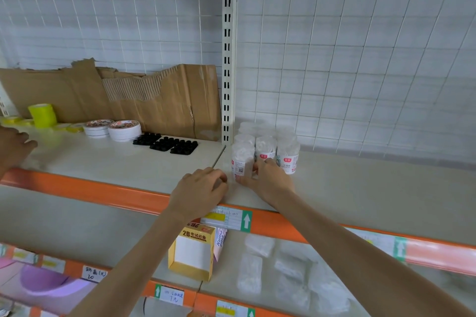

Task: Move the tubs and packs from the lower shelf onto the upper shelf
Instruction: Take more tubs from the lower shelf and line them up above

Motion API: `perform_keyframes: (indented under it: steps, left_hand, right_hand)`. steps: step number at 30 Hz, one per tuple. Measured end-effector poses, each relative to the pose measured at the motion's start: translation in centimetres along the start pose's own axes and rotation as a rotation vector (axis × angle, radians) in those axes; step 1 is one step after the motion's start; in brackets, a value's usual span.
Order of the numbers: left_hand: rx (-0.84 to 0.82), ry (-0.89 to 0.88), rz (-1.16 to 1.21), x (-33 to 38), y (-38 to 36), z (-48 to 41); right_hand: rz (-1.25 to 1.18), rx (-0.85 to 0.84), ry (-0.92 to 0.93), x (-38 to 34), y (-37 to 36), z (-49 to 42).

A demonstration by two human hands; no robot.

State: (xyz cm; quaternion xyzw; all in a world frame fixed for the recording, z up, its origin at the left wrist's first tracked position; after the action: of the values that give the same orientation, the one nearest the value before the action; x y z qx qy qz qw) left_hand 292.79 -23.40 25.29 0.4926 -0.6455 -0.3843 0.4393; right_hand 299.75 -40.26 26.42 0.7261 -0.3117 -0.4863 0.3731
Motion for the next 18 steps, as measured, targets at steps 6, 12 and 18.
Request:
perform_keyframes:
  steps: [6,12,18]
  left_hand:
    - [-0.001,0.000,-0.001,0.2,0.3,0.2]
    - [-0.001,-0.007,0.010,0.2,0.5,0.3]
    - [-0.017,0.046,0.115,0.6,1.5,0.5]
  right_hand:
    - [0.045,-0.017,-0.019,-0.1,0.1,0.3]
    - [-0.007,-0.031,-0.036,-0.3,0.9,1.1]
    - [-0.003,0.030,-0.050,1.3,3.1,3.9]
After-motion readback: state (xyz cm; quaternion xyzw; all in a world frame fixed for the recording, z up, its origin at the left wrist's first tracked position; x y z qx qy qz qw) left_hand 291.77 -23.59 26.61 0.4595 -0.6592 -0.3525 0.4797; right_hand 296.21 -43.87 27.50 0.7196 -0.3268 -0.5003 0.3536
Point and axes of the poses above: each hand's wrist, its own z-axis away from the middle knuckle, its own y-axis out of the back of the hand, x = y × z, the point moved 2 cm from there along -z, towards the middle knuckle, and after that the axes turned 2 degrees about -z, right-handed, at the moved point
